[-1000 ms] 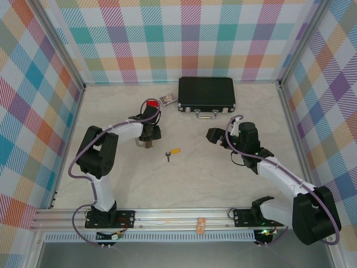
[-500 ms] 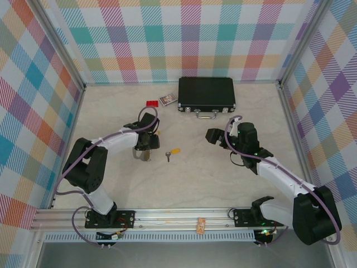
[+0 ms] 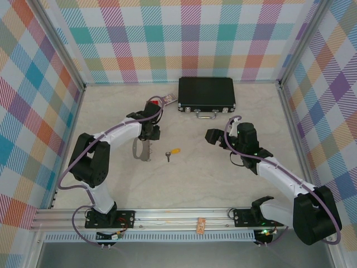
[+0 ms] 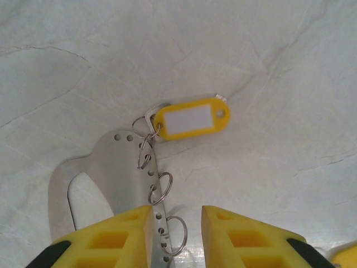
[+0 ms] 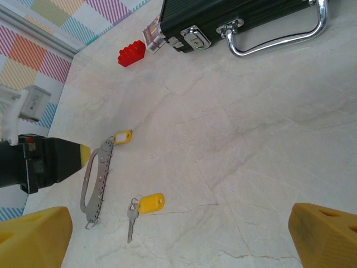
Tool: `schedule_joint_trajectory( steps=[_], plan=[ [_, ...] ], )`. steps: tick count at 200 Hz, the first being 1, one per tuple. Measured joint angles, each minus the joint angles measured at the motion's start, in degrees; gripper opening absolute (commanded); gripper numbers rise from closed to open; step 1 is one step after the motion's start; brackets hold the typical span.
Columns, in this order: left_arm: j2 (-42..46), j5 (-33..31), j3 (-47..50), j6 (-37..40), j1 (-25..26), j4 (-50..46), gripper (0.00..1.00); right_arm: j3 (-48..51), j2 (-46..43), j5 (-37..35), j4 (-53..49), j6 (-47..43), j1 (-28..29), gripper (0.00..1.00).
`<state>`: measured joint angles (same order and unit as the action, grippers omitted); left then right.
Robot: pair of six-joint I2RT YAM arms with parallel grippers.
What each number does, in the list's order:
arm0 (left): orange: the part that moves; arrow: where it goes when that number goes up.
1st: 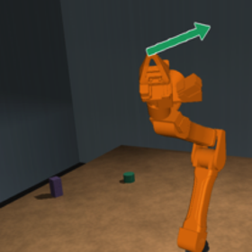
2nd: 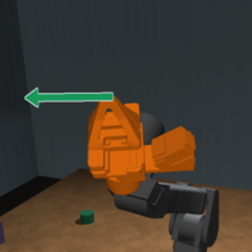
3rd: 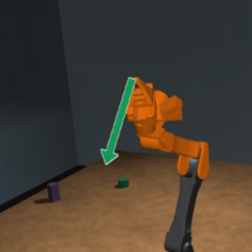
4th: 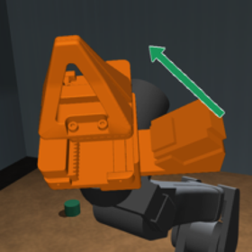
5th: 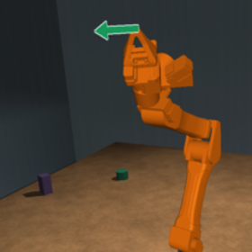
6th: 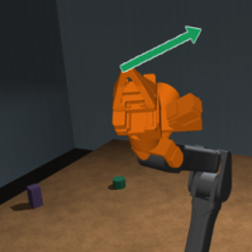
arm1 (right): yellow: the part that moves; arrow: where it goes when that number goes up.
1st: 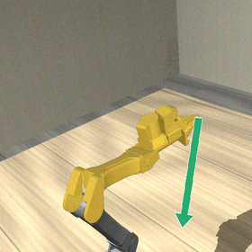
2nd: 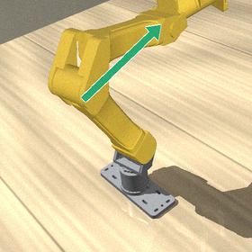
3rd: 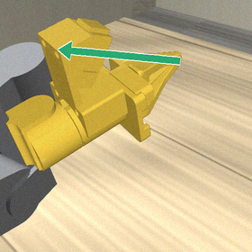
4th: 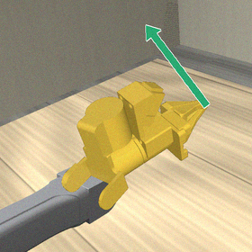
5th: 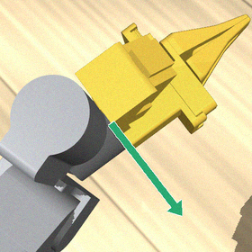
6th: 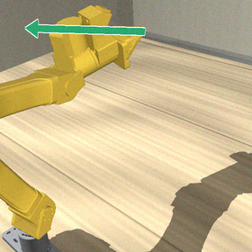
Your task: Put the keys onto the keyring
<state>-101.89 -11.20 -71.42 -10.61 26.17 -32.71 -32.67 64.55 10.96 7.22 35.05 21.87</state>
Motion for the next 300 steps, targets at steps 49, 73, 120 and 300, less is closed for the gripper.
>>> schedule_joint_trajectory(
  steps=[49,73,120,300],
  plan=[
    [-2.62,-0.48,0.00,1.77,0.00,-0.02,0.25,0.00,0.00,-0.02,-0.42,-0.02,0.20,0.99],
    [-4.72,-1.11,0.00,2.34,0.00,-0.24,0.25,-0.02,0.00,-0.02,-0.63,-0.02,0.24,0.99],
    [-5.68,-2.64,-0.02,2.78,0.00,-0.28,0.23,-0.02,0.00,-0.02,-0.90,-0.02,0.28,0.99],
    [-6.03,-5.86,-0.81,4.04,0.33,-0.83,0.00,-0.02,0.00,0.46,-0.79,0.00,0.72,0.99]
  ],
)
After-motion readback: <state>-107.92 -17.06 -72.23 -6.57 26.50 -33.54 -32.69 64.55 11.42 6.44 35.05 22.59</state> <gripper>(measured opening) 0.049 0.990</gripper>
